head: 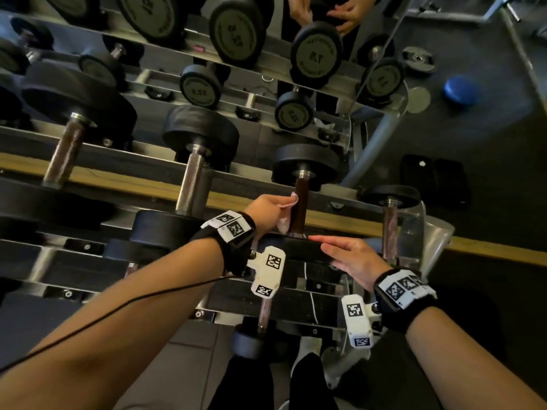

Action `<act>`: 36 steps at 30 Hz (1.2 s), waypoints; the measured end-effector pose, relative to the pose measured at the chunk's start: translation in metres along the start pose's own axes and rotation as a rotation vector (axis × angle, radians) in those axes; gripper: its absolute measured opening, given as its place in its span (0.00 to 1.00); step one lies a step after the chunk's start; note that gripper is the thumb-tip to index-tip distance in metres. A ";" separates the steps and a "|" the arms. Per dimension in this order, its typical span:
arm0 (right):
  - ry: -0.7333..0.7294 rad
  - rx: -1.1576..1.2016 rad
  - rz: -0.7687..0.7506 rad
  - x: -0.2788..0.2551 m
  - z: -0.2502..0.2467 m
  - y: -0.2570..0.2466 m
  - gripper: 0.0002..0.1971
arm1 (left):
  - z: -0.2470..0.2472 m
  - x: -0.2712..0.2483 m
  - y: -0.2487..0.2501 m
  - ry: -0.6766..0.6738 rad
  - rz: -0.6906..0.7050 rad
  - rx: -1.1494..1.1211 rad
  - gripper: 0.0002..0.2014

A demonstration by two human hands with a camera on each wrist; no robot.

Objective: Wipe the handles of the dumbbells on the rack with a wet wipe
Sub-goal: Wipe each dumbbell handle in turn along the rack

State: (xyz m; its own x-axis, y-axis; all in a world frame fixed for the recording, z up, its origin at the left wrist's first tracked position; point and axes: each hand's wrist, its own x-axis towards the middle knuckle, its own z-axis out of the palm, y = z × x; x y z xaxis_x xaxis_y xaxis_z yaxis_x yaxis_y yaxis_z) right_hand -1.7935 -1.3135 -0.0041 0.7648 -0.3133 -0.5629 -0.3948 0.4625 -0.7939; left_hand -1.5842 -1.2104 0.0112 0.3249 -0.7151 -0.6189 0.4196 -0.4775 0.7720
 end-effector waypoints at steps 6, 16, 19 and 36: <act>0.027 -0.026 0.000 0.000 0.002 0.002 0.17 | -0.027 0.018 0.011 0.119 0.060 0.029 0.14; 0.029 -0.002 -0.006 0.000 0.003 -0.001 0.13 | -0.001 0.022 -0.002 -0.006 0.129 0.130 0.13; 0.027 0.012 -0.015 0.000 0.004 -0.002 0.13 | -0.014 0.015 -0.005 -0.063 0.076 0.361 0.10; -0.004 -0.005 -0.017 0.005 -0.003 0.000 0.15 | -0.009 0.013 -0.007 -0.047 0.168 0.354 0.11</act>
State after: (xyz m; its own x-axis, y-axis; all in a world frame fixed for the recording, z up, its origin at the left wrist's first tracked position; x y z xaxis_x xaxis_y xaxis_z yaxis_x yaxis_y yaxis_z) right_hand -1.7907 -1.3174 -0.0078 0.7732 -0.3180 -0.5487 -0.3846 0.4528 -0.8044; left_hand -1.5748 -1.2119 -0.0035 0.3214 -0.8170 -0.4788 0.0431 -0.4924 0.8693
